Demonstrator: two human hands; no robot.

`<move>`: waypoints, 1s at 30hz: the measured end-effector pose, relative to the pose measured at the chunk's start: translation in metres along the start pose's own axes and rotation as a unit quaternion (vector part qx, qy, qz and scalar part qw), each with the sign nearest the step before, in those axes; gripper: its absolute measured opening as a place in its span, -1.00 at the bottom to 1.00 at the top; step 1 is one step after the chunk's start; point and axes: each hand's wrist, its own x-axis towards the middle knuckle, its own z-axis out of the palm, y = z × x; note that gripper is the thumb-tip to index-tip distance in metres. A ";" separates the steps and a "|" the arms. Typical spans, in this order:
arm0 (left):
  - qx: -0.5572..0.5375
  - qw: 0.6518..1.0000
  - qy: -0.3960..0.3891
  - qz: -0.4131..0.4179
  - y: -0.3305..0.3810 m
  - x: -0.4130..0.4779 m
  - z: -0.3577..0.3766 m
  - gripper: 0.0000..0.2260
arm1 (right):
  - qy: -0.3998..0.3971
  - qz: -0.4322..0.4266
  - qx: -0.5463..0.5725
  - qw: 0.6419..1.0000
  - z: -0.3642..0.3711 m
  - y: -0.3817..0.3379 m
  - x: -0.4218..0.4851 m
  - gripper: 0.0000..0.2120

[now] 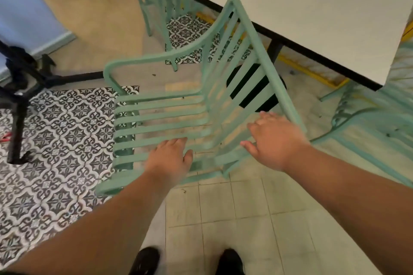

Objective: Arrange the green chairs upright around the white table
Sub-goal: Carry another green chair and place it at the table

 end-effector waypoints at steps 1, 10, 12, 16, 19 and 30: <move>0.005 1.000 -0.002 0.001 -0.006 0.007 0.008 -0.49 | -0.012 0.013 -0.019 1.000 0.005 -0.005 0.005 -0.39; 0.016 0.999 -0.023 0.019 -0.052 0.040 0.064 -0.48 | -0.024 0.020 -0.129 0.991 0.050 -0.041 0.034 -0.41; 0.022 0.998 -0.053 -0.023 -0.057 0.040 0.071 -0.47 | -0.007 0.038 -0.136 0.990 0.056 -0.044 0.040 -0.38; 0.020 0.997 -0.068 -0.035 -0.057 0.040 0.077 -0.40 | 0.022 0.084 -0.142 0.986 0.068 -0.051 0.047 -0.38; 0.031 0.999 -0.028 0.005 -0.059 0.042 0.078 -0.44 | 0.041 0.104 -0.140 0.984 0.071 -0.051 0.051 -0.37; 0.045 0.997 -0.005 0.070 -0.069 0.037 0.080 -0.44 | 0.055 0.102 -0.145 0.983 0.074 -0.055 0.051 -0.39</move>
